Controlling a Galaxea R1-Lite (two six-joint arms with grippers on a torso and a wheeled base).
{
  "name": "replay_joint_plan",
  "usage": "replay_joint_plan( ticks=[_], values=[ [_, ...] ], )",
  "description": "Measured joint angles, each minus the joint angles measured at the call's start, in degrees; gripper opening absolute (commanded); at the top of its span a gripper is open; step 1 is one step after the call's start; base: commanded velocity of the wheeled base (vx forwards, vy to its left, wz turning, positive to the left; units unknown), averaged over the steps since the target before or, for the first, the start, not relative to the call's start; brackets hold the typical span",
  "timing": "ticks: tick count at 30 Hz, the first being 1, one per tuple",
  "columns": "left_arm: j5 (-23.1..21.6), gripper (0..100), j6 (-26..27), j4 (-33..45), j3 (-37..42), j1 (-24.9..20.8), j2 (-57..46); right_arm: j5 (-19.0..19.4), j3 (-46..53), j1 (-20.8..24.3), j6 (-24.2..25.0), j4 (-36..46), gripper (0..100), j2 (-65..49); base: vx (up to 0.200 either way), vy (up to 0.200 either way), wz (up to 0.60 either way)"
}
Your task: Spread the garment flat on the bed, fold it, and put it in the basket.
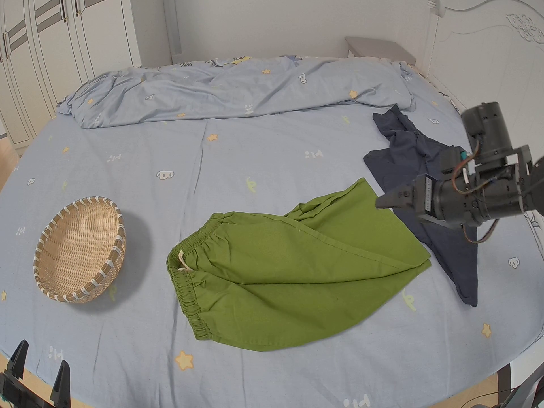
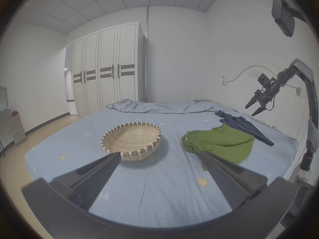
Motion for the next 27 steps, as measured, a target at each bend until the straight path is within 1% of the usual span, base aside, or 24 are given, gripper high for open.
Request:
replay_joint_plan(
  ticks=[1, 4, 7, 10, 13, 15, 17, 20, 24, 27],
  values=[
    [0.01, 100, 0.00, 0.01, 0.00, 0.00, 0.00, 0.35, 2.69, -1.15, -0.40, -1.76, 100, -1.67, 0.000, 0.000, 0.00],
    [0.09, 100, -0.04, -0.02, 0.00, 0.00, 0.00, 1.10, 6.69, -2.86, -1.54, -4.44, 100, -4.92, 0.000, 0.000, 0.00],
    [0.20, 100, -0.99, -0.57, -0.56, -0.02, 0.00, 1.40, 8.75, -4.84, -2.29, -5.61, 100, -7.52, 0.000, 0.000, 0.00],
    [0.15, 100, -3.71, -0.68, -3.61, -0.40, 0.34, 1.49, 9.51, -5.29, -2.38, -5.66, 100, -9.03, 0.000, 0.000, 0.00],
    [-0.41, 100, -6.13, 0.67, -10.06, -0.99, 2.05, 1.49, 9.89, -5.62, -2.44, -5.69, 100, -9.97, 0.000, 0.000, 0.00],
    [-1.76, 100, -6.88, 2.30, -14.92, -1.60, 4.02, 1.54, 10.08, -5.56, -2.49, -5.67, 100, -10.30, 0.000, 0.000, 0.00],
    [-4.23, 100, -7.58, 3.90, -20.68, -2.47, 7.72, 1.54, 10.36, -5.51, -2.57, -5.72, 100, -10.58, 0.000, 0.000, 0.00],
    [-7.12, 100, -8.44, 4.90, -25.47, -3.46, 13.29, 1.56, 10.76, -5.34, -2.71, -5.74, 100, -10.80, 0.000, 0.000, 0.00],
    [-10.91, 100, -10.76, 3.38, -28.75, -4.79, 23.63, 1.54, 11.35, -5.01, -2.84, -5.78, 100, -10.93, 0.000, 0.000, 0.00],
    [-13.34, 100, -12.04, 1.11, -29.11, -5.51, 30.84, 1.54, 11.68, -4.77, -2.93, -5.83, 100, -10.93, 0.000, 0.000, 0.00]
  ],
)
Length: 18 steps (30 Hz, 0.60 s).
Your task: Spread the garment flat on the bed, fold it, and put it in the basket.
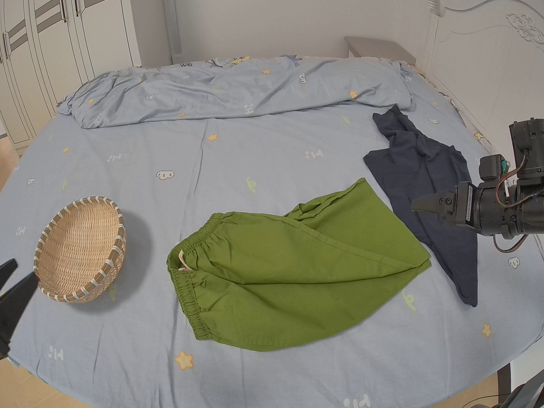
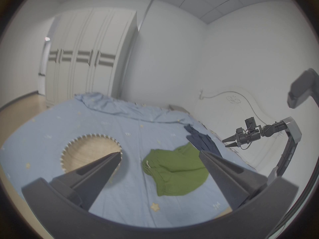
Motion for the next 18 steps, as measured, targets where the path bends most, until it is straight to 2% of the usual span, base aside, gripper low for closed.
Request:
replay_joint_plan(
  ticks=[4, 7, 12, 18],
  values=[
    [-4.52, 100, -1.18, -4.05, 1.00, -1.23, 11.25, -0.02, 0.50, 0.24, -0.22, -0.02, 100, 0.13, 0.000, 0.000, 0.00],
    [-8.44, 100, -0.09, -7.03, 2.84, -1.99, 19.63, -0.05, 0.80, 0.33, -0.39, -0.06, 100, 0.30, 0.000, 0.000, 0.00],
    [-15.27, 100, 8.24, -14.40, 8.72, -2.04, 33.80, -0.09, 1.27, 0.50, -0.66, -0.06, 100, 0.61, 0.000, 0.000, 0.00],
    [-21.30, 100, 16.54, -27.48, 15.41, -2.21, 48.60, -0.11, 1.68, 0.59, -0.94, -0.11, 100, 1.29, 0.000, 0.000, 0.00]
  ],
)
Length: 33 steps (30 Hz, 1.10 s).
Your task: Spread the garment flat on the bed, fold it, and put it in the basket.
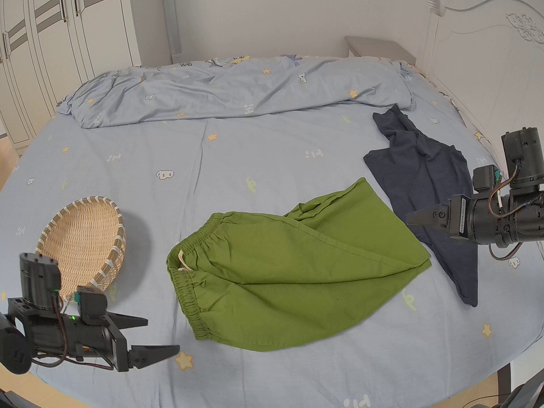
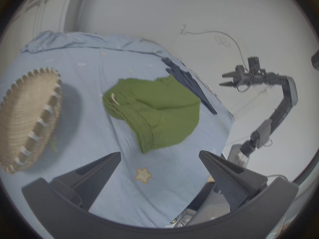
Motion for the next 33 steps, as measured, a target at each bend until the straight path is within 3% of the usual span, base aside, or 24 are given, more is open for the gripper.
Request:
replay_joint_plan(
  ticks=[5, 17, 33],
  values=[
    [-3.25, 100, 1.83, -4.13, 2.04, -3.00, 7.33, 0.00, 0.77, 0.05, -0.18, -0.13, 100, 0.80, 0.000, 0.000, 0.00],
    [-2.79, 100, 2.38, -11.91, -1.38, -4.88, 20.81, -0.06, 1.29, 0.05, -0.16, -0.17, 100, 1.60, 0.000, 0.000, 0.00],
    [-2.66, 100, 2.33, -17.43, -5.49, -5.21, 28.86, -0.06, 1.40, -0.28, -0.11, -0.17, 100, 2.65, 0.000, 0.000, 0.00]
  ],
)
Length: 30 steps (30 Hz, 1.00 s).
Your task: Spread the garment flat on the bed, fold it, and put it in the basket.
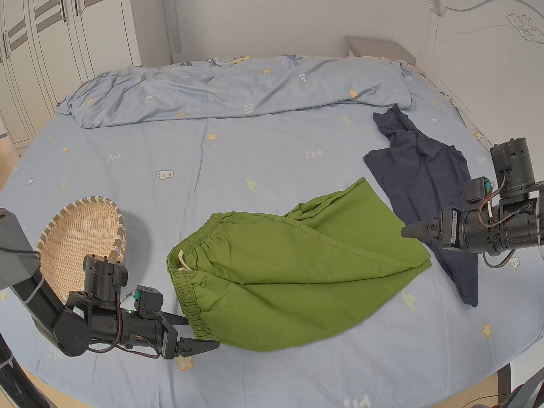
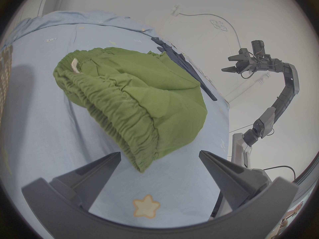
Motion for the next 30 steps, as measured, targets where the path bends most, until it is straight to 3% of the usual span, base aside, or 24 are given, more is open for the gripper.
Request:
replay_joint_plan(
  ticks=[17, 18, 30],
  values=[
    [0.02, 100, 0.00, -3.89, -1.65, -1.16, 3.82, 0.00, 0.06, 0.22, 0.11, 0.01, 100, 0.15, 0.000, 0.000, 0.00],
    [0.00, 0, 0.00, -3.89, -1.71, -1.27, 3.91, -0.02, 0.04, 0.22, 0.11, 0.00, 100, 0.15, 0.000, 0.000, 0.00],
    [-0.06, 0, 0.00, -3.89, -0.30, -1.77, 4.78, -0.02, 0.00, -0.13, 0.11, 0.00, 100, 0.15, 0.000, 0.000, 0.00]
  ],
)
